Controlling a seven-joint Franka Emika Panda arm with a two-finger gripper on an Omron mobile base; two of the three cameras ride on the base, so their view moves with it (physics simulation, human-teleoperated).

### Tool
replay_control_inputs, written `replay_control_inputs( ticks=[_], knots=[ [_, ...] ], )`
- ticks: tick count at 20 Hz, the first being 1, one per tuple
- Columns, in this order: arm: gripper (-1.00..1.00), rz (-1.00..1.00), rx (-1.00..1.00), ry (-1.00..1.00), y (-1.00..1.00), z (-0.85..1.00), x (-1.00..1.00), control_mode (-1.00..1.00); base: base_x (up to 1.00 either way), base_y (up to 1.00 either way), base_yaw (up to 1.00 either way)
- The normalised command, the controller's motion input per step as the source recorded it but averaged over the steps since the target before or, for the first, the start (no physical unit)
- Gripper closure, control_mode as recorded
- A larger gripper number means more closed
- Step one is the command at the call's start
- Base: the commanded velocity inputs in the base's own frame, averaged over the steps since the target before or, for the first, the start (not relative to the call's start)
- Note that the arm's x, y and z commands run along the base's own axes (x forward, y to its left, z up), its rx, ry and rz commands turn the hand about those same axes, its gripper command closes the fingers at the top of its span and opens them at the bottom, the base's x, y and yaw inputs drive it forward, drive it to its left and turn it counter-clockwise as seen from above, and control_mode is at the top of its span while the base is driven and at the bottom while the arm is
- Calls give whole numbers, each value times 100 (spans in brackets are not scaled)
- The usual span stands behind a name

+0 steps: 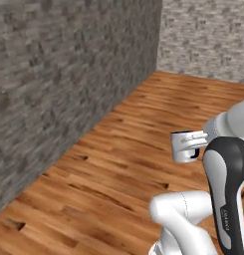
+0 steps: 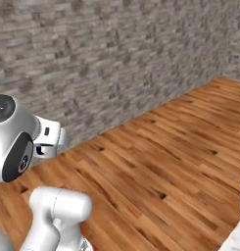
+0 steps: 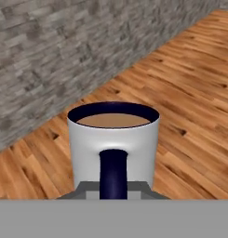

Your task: Pick the cup of tea, navigate to the dining table, and place it on the saucer.

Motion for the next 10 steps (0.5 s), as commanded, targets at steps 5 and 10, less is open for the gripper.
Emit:
replay_control_inputs(
  ticks=[5,10],
  knots=[
    [100,0,0,0,0,0,0,100,100,-9,-37],
    [100,0,0,0,0,0,0,100,100,-15,-33]
  ],
)
